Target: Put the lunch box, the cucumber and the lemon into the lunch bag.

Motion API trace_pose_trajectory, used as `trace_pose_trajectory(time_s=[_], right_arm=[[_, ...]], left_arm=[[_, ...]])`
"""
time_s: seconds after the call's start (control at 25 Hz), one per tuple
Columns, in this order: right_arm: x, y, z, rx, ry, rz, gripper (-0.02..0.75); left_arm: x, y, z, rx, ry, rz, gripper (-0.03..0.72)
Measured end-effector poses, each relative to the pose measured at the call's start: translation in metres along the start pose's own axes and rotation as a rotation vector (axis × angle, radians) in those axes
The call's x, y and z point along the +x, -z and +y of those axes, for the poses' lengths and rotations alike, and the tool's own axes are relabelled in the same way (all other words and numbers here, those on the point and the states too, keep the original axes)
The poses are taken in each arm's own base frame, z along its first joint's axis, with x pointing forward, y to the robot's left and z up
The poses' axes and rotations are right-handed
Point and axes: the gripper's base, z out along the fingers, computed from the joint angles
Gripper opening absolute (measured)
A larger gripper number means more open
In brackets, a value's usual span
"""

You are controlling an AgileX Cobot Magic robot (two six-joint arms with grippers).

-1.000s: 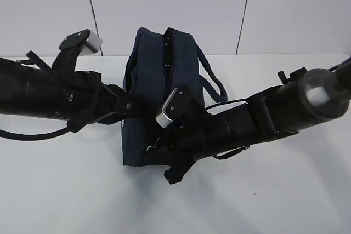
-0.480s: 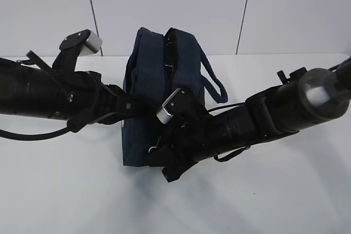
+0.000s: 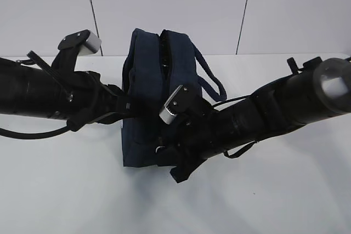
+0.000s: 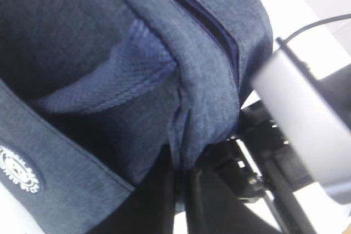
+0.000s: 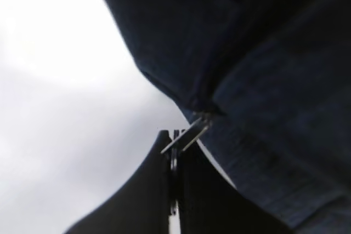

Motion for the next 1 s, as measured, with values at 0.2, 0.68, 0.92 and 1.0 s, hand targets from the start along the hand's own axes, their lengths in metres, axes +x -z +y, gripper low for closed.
trace_pose_trajectory(time_s=[0.2, 0.68, 0.92, 1.0], right_arm=[[0.001, 0.004, 0.003, -0.005, 0.000, 0.018, 0.008], [-0.010, 0.020, 0.004, 0.057, 0.032, 0.033, 0.008], [-0.019, 0.031, 0.006, 0.083, 0.099, 0.037, 0.008], [-0.020, 0.033, 0.007, 0.084, 0.118, 0.039, 0.008]], left_arm=[[0.000, 0.000, 0.000, -0.002, 0.000, 0.000, -0.005], [0.000, 0.000, 0.000, -0.001, 0.001, -0.001, -0.005], [0.000, 0.000, 0.000, -0.002, 0.001, -0.001, -0.005], [0.000, 0.000, 0.000, -0.002, 0.001, -0.001, -0.005]])
